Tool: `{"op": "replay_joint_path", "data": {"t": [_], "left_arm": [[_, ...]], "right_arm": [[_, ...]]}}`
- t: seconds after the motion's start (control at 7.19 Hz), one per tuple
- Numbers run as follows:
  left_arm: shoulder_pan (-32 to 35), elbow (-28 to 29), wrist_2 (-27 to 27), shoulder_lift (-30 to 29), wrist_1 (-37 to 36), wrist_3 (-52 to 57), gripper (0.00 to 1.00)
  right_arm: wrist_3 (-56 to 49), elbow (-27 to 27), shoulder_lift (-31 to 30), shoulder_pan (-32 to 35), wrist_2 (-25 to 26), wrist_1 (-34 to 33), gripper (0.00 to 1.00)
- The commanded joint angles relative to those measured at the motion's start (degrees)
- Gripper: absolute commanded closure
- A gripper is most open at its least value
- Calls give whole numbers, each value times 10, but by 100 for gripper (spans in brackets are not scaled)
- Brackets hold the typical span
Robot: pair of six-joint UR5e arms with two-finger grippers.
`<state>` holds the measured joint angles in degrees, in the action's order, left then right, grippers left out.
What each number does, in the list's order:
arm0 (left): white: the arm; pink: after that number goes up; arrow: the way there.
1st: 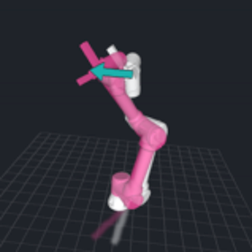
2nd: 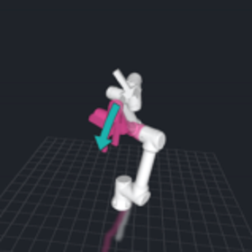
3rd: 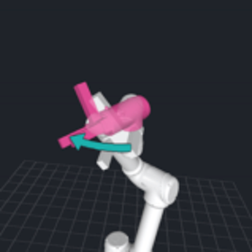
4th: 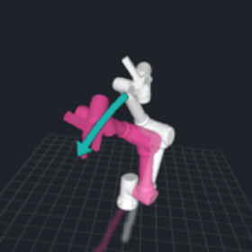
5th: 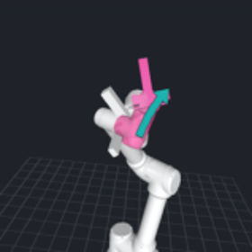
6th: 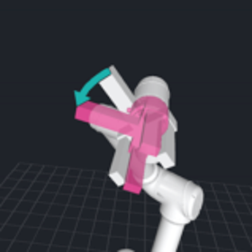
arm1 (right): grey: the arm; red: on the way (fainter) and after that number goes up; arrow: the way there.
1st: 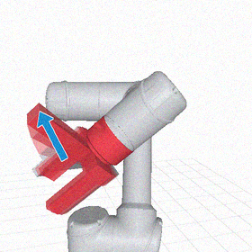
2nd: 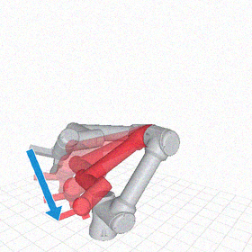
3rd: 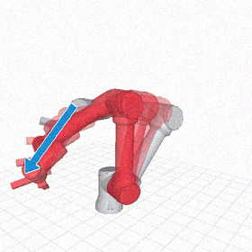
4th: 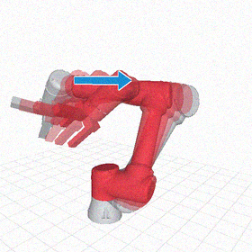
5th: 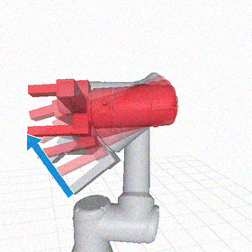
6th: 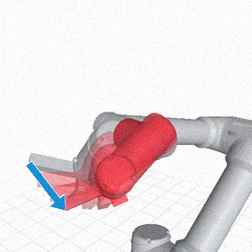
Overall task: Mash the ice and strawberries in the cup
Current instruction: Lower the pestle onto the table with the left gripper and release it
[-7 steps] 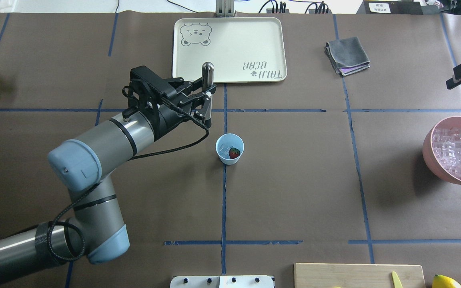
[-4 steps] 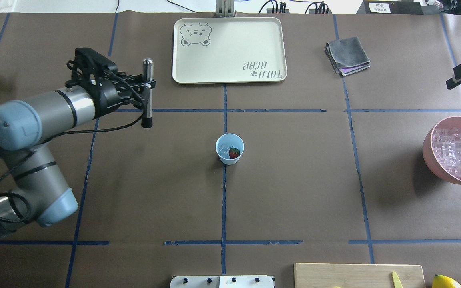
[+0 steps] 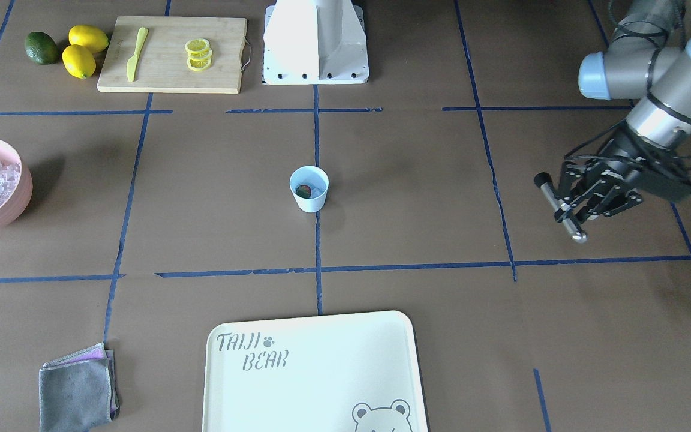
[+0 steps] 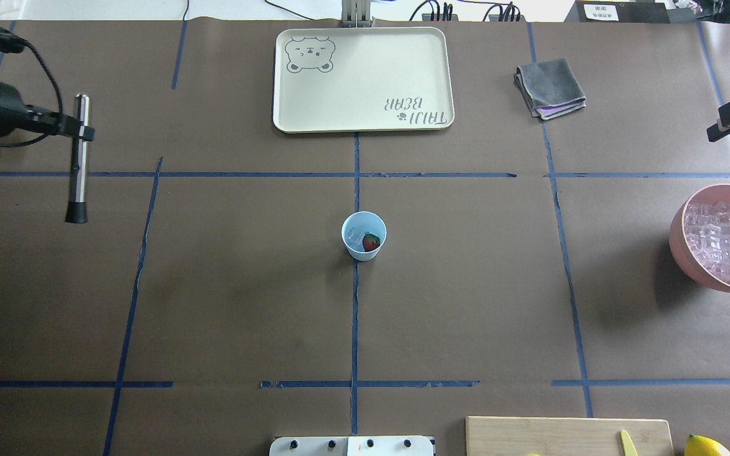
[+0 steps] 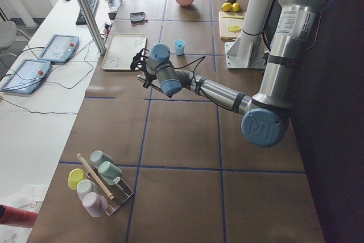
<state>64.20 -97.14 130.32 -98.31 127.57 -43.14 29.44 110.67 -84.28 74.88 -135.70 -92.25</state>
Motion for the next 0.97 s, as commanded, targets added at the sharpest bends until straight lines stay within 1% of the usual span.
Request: {"op": "replay_joint_path", "data": {"t": [0.0,0.28,0.42,0.56,0.7,0.83], "left_arm": [[59,11,89,97,-54,7,100],[53,68,83,103,-87,27,100],[55,107,81,102,-97,92,100],[55,124,79,92,-133,123,100],[55,125,77,78,-164,129,100],[34,128,56,74,-171,141,100]], "right_arm": [[0,-1,-1,1,0,0,0],[0,2,-2,1,0,1,0],[0,2,-2,1,0,1,0],[1,6,-4,1,0,1,0],[6,14,-4,1,0,0,0],[7,13,-7,1,0,1,0]]}}
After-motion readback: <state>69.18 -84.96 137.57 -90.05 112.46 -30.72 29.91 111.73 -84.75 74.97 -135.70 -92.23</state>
